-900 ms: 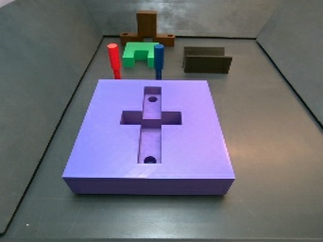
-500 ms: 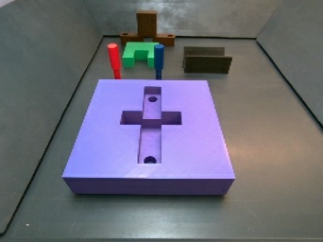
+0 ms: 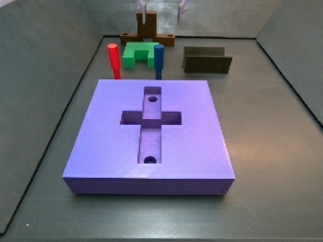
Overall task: Pick up the green object. Move up. Place the green object on the fixture. Regrasp the green object. Move to above the board. Insert the green object.
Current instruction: Pick up the green object.
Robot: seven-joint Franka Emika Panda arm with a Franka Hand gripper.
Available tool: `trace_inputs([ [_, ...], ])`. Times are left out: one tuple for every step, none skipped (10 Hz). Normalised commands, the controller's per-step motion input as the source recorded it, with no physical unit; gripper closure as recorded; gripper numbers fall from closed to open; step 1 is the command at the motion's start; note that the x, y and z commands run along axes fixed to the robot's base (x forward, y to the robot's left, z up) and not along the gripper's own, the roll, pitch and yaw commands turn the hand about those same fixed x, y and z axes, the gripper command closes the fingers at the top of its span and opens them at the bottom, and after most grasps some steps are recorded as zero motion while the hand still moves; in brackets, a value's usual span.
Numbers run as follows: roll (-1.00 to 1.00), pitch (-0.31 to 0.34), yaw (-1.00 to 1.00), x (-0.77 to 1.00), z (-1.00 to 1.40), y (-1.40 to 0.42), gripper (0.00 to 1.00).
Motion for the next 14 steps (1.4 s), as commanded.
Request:
trace_inputs([
  [0.10, -0.086, 0.27, -0.28, -1.00, 0.00, 0.00],
  [0.05, -0.114, 0.00, -0.28, -1.00, -0.07, 0.00],
  [0.00, -0.159, -0.19, -0.15, -0.97, -0.04, 0.00],
  [0.00, -0.147, -0.41, 0.00, -0.77, 0.00, 0.00],
  [-0.02, -0.133, -0.46, 0.00, -0.62, 0.04, 0.00],
  [-0.03, -0.080, -0.12, 0.06, -0.53, 0.17, 0.00],
  [-0.04, -0.043, 0.03, 0.07, -0.46, 0.09, 0.00],
  [-0.03, -0.047, 0.24, 0.00, -0.35, 0.00, 0.00],
  [-0.07, -0.061, 0.25, 0.00, -0.30, 0.00, 0.00],
  [-0.09, -0.040, 0.10, 0.05, -0.27, 0.00, 0.00],
  [-0.09, -0.030, 0.00, 0.05, -0.18, 0.00, 0.00],
  [-0.09, -0.034, 0.00, 0.05, -0.22, 0.00, 0.00],
  [-0.10, -0.034, -0.08, 0.04, -0.21, 0.00, 0.00],
  [-0.09, -0.019, -0.07, 0.06, -0.15, 0.00, 0.00],
])
